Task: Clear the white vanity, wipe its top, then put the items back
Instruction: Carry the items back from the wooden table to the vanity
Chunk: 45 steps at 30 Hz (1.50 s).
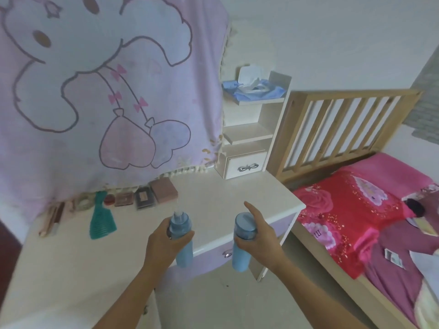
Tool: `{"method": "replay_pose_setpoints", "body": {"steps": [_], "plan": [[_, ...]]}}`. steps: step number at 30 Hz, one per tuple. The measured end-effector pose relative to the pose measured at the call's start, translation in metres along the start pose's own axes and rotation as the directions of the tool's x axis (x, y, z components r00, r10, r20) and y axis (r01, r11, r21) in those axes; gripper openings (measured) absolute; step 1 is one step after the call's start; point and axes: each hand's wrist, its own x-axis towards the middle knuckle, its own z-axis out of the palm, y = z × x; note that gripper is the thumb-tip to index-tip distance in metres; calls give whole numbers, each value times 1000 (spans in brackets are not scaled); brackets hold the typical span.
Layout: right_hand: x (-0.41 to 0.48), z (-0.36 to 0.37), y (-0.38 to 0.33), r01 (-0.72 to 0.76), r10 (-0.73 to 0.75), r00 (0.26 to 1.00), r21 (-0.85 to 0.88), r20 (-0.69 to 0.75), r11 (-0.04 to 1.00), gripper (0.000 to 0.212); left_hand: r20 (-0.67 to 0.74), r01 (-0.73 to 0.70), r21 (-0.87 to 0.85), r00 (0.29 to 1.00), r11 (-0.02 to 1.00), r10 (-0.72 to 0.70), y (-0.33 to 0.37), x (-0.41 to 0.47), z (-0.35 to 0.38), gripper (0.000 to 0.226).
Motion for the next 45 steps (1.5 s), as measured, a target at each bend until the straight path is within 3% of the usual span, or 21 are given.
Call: {"method": "replay_pose_setpoints", "body": {"steps": [10,14,16,19,22,24,28,35,39,45], "plan": [[127,15,23,-24,27,997,-41,73,999,82,7,30,-53,1000,998,-30,-16,134,40,42],[200,22,22,-35,53,989,-136,136,990,80,-6,19,-112,1000,993,-19,-16,201,49,67],[234,30,21,-53,75,990,-181,117,982,73,-66,11,-39,998,999,-14,-14,232,47,50],[283,49,23,-74,94,992,-209,87,975,68,-94,-1,248,995,969,26,-38,276,43,38],[327,71,24,-61,78,995,-216,67,974,63,-56,52,145,997,988,-44,-60,310,49,34],[351,85,27,-79,87,995,-177,40,981,61,-47,58,-9,997,998,-59,-57,326,54,36],[384,107,33,-77,84,996,-147,43,986,65,-74,62,-87,995,994,-69,-62,348,66,30],[419,129,46,-38,57,994,-208,91,977,65,-169,90,31,982,995,-83,-77,361,74,33],[430,132,50,-49,72,990,-184,122,982,63,-84,253,-80,962,964,-260,-73,360,69,62],[432,134,60,-42,52,995,-121,83,992,64,-127,241,-12,962,971,-240,-75,356,70,61]]}}
